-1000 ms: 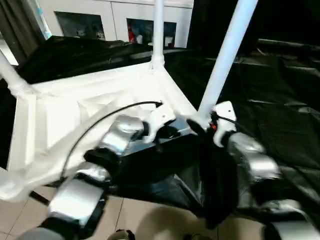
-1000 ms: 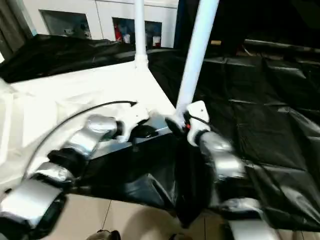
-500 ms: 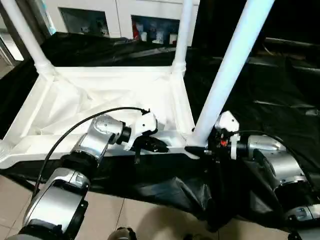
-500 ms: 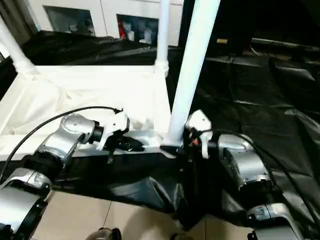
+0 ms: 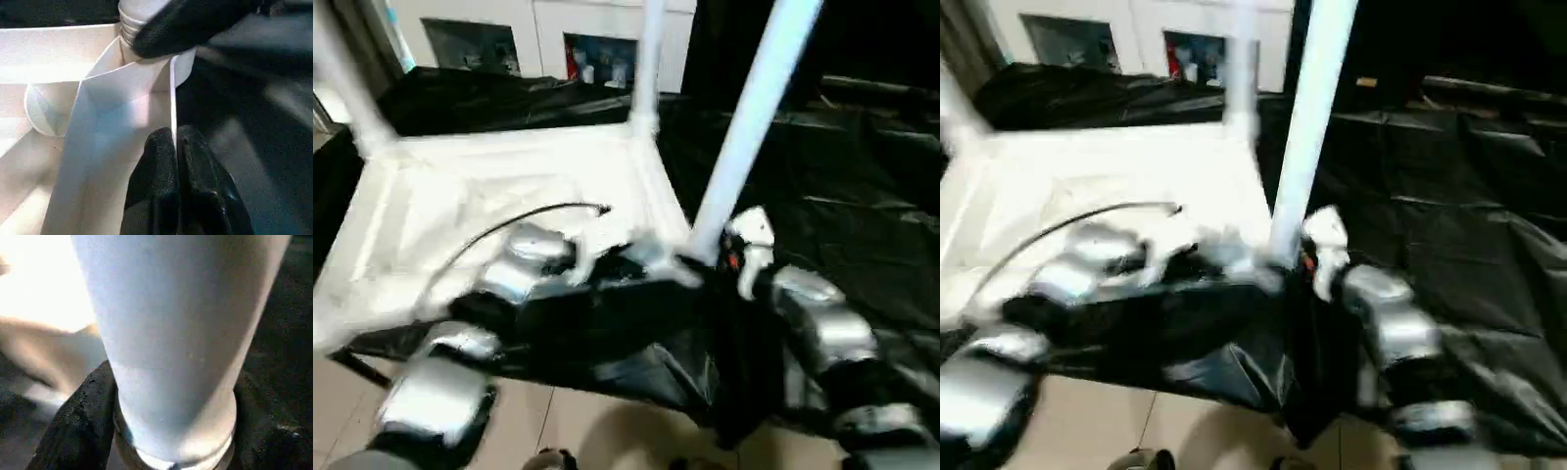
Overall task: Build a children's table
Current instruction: Rotate leg to tighten
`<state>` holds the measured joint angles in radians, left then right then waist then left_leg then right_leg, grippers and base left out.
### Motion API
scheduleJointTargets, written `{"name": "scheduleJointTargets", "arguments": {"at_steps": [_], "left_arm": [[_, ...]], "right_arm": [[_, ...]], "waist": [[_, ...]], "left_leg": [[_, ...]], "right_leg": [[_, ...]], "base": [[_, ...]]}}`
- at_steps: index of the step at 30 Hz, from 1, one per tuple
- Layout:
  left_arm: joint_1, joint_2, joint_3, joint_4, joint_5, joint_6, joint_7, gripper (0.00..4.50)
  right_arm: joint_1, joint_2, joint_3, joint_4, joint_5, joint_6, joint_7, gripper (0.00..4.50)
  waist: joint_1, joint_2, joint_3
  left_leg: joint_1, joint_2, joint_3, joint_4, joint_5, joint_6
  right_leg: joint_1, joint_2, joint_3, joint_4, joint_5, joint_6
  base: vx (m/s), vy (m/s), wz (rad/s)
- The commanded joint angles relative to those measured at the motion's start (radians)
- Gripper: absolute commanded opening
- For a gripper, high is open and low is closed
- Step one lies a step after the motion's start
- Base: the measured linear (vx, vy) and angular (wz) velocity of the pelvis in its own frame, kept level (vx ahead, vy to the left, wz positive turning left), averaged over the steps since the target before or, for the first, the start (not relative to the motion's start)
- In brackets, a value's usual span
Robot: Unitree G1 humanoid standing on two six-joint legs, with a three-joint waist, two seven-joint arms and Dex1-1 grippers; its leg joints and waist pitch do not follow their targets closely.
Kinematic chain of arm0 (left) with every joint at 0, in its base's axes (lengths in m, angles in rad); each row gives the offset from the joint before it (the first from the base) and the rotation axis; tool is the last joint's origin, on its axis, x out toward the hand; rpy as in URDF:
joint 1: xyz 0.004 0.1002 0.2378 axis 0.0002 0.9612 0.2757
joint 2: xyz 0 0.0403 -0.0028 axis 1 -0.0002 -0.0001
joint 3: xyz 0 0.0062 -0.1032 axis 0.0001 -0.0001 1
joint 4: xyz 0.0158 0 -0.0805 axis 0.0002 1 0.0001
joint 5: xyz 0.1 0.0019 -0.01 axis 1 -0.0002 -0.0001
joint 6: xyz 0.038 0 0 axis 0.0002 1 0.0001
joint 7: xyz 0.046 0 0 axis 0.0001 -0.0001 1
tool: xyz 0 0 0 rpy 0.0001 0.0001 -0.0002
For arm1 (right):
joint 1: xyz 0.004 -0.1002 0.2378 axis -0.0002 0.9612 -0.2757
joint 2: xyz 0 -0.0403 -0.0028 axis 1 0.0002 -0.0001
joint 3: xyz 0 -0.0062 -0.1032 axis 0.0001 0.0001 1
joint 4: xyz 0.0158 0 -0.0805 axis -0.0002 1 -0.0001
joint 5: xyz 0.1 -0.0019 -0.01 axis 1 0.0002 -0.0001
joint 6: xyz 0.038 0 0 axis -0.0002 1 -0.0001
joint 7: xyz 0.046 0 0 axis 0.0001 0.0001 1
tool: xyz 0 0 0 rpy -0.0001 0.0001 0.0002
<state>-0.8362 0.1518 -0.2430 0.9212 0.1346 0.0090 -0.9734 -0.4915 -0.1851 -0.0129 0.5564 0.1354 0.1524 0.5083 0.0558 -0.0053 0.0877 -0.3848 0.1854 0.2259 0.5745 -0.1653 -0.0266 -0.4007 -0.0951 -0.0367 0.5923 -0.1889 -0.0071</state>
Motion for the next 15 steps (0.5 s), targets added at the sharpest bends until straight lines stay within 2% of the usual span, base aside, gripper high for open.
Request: {"name": "scheduleJointTargets", "arguments": {"at_steps": [1, 4, 5, 6, 7, 8, 10, 11, 12, 14, 15], "left_arm": [[-0.014, -0.068, 0.022, 0.043, -0.008, 0.037, 0.154, 0.00], [-0.023, -0.090, 0.018, 0.051, -0.007, 0.041, 0.176, 0.00], [-0.027, -0.109, 0.015, 0.052, -0.011, 0.025, 0.164, 0.00], [-0.030, -0.113, 0.014, 0.055, -0.012, 0.015, 0.159, 0.00], [-0.030, -0.113, 0.014, 0.055, -0.012, 0.015, 0.159, 0.00], [-0.031, -0.115, 0.015, 0.056, -0.014, 0.007, 0.146, 0.00], [-0.032, -0.115, 0.016, 0.058, -0.015, 0.000, 0.135, 0.00], [-0.027, -0.105, 0.013, 0.053, -0.019, -0.022, 0.101, 0.00], [-0.024, -0.099, 0.011, 0.050, -0.021, -0.033, 0.085, 0.00], [-0.002, -0.075, 0.003, 0.022, -0.038, -0.061, -0.008, 0.00], [0.006, -0.065, -0.001, 0.011, -0.042, -0.058, -0.036, 0.00]], "right_arm": [[0.022, 0.049, 0.025, 0.072, -0.045, 0.062, -0.115, 2.74], [0.015, 0.073, 0.037, 0.073, -0.055, 0.069, -0.140, 2.74], [0.007, 0.084, 0.066, 0.065, -0.075, 0.044, -0.122, 2.74], [0.005, 0.088, 0.071, 0.063, -0.083, 0.031, -0.117, 2.74], [0.005, 0.088, 0.071, 0.063, -0.083, 0.031, -0.117, 3.09], [0.003, 0.090, 0.068, 0.053, -0.070, 0.020, -0.098, 3.44], [0.001, 0.092, 0.063, 0.044, -0.057, 0.015, -0.082, 3.44], [0.005, 0.077, 0.069, 0.021, -0.039, 0.009, -0.032, 3.50], [0.007, 0.068, 0.074, 0.012, -0.033, 0.006, -0.010, 3.80], [0.012, 0.026, 0.086, -0.009, -0.027, -0.014, 0.070, 3.80], [0.014, 0.010, 0.091, -0.014, -0.028, -0.018, 0.095, 3.90]], "waist": [[-0.007, -0.007, -0.049], [-0.005, -0.008, -0.051], [-0.003, 0.004, -0.052], [-0.007, 0.001, -0.052], [-0.006, -0.002, -0.055], [-0.005, -0.002, -0.054], [-0.006, -0.001, -0.055], [-0.007, 0.004, -0.054], [-0.006, 0.001, -0.055], [-0.004, 0.001, -0.056], [-0.005, 0.000, -0.058]], "left_leg": [[0.040, 0.050, -0.038, -0.082, -0.358, -0.027], [0.038, 0.049, -0.039, -0.085, -0.346, -0.016], [0.036, 0.048, -0.040, -0.086, -0.328, -0.007], [0.032, 0.047, -0.038, -0.088, -0.318, 0.000], [0.030, 0.047, -0.038, -0.087, -0.301, 0.009], [0.031, 0.047, -0.037, -0.087, -0.300, 0.013], [0.029, 0.047, -0.037, -0.086, -0.294, 0.024], [0.029, 0.047, -0.037, -0.087, -0.299, 0.026], [0.027, 0.047, -0.038, -0.086, -0.298, 0.028], [0.028, 0.047, -0.038, -0.084, -0.283, 0.038], [0.023, 0.048, -0.037, -0.081, -0.258, 0.052]], "right_leg": [[0.011, -0.058, 0.036, -0.092, -0.392, -0.187], [0.014, -0.057, 0.037, -0.095, -0.370, -0.170], [0.017, -0.058, 0.037, -0.093, -0.333, -0.171], [0.020, -0.054, 0.035, -0.094, -0.299, -0.172], [0.024, -0.055, 0.034, -0.090, -0.271, -0.175], [0.022, -0.055, 0.035, -0.091, -0.266, -0.177], [0.023, -0.057, 0.035, -0.092, -0.275, -0.180], [0.024, -0.056, 0.035, -0.093, -0.275, -0.182], [0.026, -0.056, 0.034, -0.092, -0.272, -0.181], [0.027, -0.056, 0.034, -0.091, -0.253, -0.185], [0.032, -0.057, 0.033, -0.085, -0.216, -0.195]], "base": [[0.000, 0.000, 0.00], [0.000, 0.000, 0.00], [0.000, 0.000, 0.00], [0.000, 0.000, 0.00], [0.000, 0.000, 0.00], [0.000, 0.000, 0.00], [0.000, 0.000, 0.00], [0.000, 0.000, 0.00], [0.000, 0.000, 0.00], [0.000, 0.000, 0.00], [0.000, 0.000, 0.00]]}}
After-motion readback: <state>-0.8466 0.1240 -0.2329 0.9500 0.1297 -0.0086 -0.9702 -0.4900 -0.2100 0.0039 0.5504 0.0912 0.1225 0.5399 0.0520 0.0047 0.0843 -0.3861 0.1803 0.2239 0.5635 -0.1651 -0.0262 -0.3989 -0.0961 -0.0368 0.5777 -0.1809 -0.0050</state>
